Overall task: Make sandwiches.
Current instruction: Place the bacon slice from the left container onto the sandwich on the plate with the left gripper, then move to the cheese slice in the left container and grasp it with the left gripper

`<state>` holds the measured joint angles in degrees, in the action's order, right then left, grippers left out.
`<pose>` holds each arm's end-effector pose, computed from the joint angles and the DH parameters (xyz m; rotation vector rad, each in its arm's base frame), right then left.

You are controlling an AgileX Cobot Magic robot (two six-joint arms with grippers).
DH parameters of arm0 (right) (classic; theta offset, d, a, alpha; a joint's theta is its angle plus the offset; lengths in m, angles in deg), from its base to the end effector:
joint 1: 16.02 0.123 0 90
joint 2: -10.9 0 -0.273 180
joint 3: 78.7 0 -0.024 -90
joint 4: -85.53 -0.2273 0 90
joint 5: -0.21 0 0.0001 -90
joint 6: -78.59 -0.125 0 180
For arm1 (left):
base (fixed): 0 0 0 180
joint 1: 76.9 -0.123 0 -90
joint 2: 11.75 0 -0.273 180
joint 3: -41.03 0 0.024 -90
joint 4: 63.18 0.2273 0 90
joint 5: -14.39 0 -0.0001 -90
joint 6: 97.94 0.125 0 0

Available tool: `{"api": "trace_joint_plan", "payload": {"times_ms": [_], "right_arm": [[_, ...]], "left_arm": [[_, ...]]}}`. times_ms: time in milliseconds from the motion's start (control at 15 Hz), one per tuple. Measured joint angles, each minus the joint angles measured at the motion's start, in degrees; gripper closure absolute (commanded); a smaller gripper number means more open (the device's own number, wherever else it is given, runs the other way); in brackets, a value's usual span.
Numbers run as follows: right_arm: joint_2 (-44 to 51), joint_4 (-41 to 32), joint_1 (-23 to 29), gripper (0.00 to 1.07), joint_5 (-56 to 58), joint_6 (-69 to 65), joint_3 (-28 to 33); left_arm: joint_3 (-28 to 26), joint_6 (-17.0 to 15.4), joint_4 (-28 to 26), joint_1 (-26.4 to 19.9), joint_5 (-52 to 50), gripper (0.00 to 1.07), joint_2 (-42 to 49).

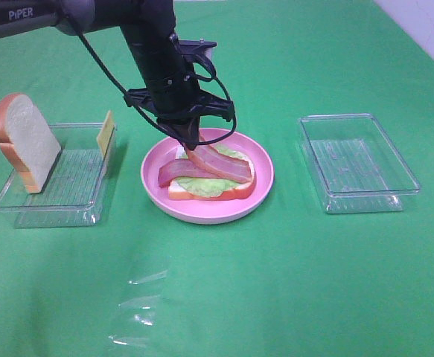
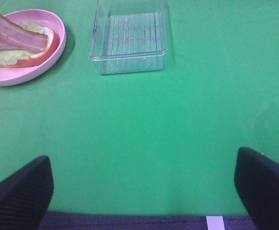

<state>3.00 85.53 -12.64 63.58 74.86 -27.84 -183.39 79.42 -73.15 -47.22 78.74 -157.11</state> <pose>0.0173 0.0010 0.2324 0.0065 2.1324 0.0731 0.4111 -0.2568 0.1393 0.6046 2.8594 -0.3393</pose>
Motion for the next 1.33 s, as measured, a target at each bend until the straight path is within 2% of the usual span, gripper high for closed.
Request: {"api": "trace_joint_plan", "payload": {"times_ms": [67, 133, 267, 600, 867, 1000, 1133, 1200, 1333], "right_arm": [[0.0, 0.0, 0.0, 0.09, 0.0, 0.0, 0.0], [0.0, 0.0, 0.0, 0.09, 0.0, 0.0, 0.0], [0.0, 0.0, 0.0, 0.09, 0.0, 0.0, 0.0], [0.0, 0.0, 0.0, 0.09, 0.0, 0.0, 0.0], [0.0, 0.0, 0.0, 0.09, 0.0, 0.0, 0.0], [0.0, 0.0, 0.0, 0.09, 0.0, 0.0, 0.0], [0.0, 0.0, 0.0, 0.09, 0.0, 0.0, 0.0], [0.0, 0.0, 0.0, 0.09, 0.0, 0.0, 0.0], [0.0, 0.0, 0.0, 0.09, 0.0, 0.0, 0.0]], "left_arm": [[0.0, 0.0, 0.0, 0.0, 0.0, 0.87, 0.0], [0.0, 0.0, 0.06, 0.0, 0.0, 0.64, 0.0], [0.0, -1.09, 0.29, 0.0, 0.29, 0.04, 0.29], [-0.06, -1.26, 2.46, 0.0, 4.76, 0.05, 5.79], [-0.06, -4.53, 7.62, -0.29, 4.98, 0.06, 13.06], [0.29, -5.61, 7.85, -1.6, 4.98, 0.07, 14.67], [2.92, -6.3, 7.85, -5.27, 5.04, 0.07, 16.67], [6.19, -6.7, 7.16, -9.4, 5.1, 0.07, 17.36], [8.59, -6.82, 6.65, -12.09, 5.16, 0.07, 17.42]]}}
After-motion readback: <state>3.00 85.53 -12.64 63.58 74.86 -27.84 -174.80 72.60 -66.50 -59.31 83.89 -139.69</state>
